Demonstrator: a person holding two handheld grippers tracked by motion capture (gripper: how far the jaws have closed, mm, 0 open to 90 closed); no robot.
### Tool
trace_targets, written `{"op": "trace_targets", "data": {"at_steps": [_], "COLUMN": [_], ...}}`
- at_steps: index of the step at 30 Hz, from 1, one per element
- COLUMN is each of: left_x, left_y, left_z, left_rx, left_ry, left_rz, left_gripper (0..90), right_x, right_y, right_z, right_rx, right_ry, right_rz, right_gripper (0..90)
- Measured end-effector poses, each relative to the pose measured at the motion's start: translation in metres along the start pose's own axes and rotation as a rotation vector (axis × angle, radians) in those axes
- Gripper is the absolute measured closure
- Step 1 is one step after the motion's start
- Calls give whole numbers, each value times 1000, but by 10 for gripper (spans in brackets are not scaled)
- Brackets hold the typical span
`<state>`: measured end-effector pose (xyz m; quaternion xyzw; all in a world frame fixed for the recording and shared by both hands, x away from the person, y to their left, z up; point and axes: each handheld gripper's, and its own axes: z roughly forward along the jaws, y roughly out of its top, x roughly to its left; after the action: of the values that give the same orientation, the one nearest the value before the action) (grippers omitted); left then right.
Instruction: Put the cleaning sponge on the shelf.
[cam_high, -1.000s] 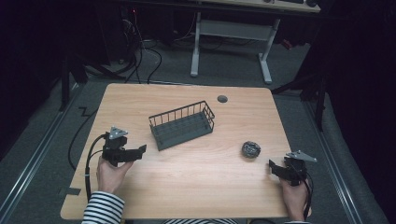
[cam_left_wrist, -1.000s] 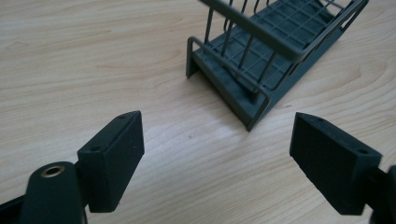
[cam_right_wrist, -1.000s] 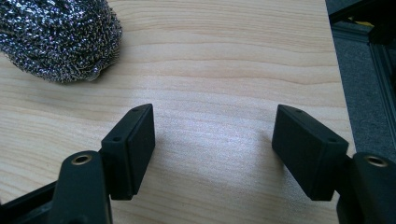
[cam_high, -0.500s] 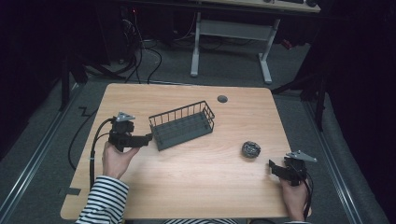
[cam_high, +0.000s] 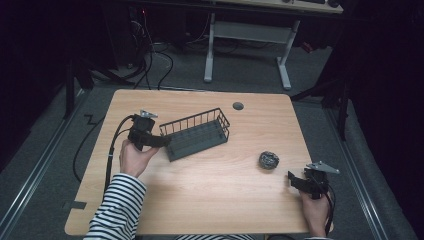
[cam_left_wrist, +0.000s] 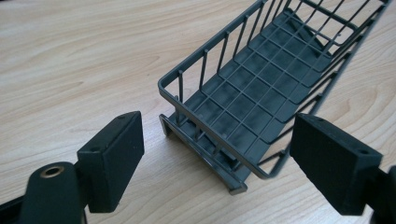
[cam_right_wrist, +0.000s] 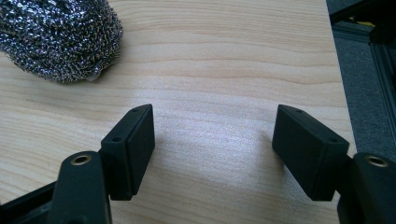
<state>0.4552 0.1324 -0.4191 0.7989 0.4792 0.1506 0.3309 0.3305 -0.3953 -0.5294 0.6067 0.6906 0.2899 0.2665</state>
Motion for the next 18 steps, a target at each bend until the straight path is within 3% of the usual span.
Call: {"op": "trace_targets", "data": {"at_steps": [5, 10, 18], "left_x": [0, 0, -4], "left_y": [7, 7, 6], "left_z": [11, 18, 27], "left_rx": [41, 57, 86], "left_ry": [37, 42, 65], "left_rz": [12, 3, 23], "left_gripper": [189, 200, 253], "right_x": [0, 0, 0], "right_y": [0, 0, 0], "right_z": [0, 0, 0], "right_rx": [0, 0, 0], "right_ry": [0, 0, 0], "right_rz": [-1, -1, 0], "right_gripper": [301, 301, 301]}}
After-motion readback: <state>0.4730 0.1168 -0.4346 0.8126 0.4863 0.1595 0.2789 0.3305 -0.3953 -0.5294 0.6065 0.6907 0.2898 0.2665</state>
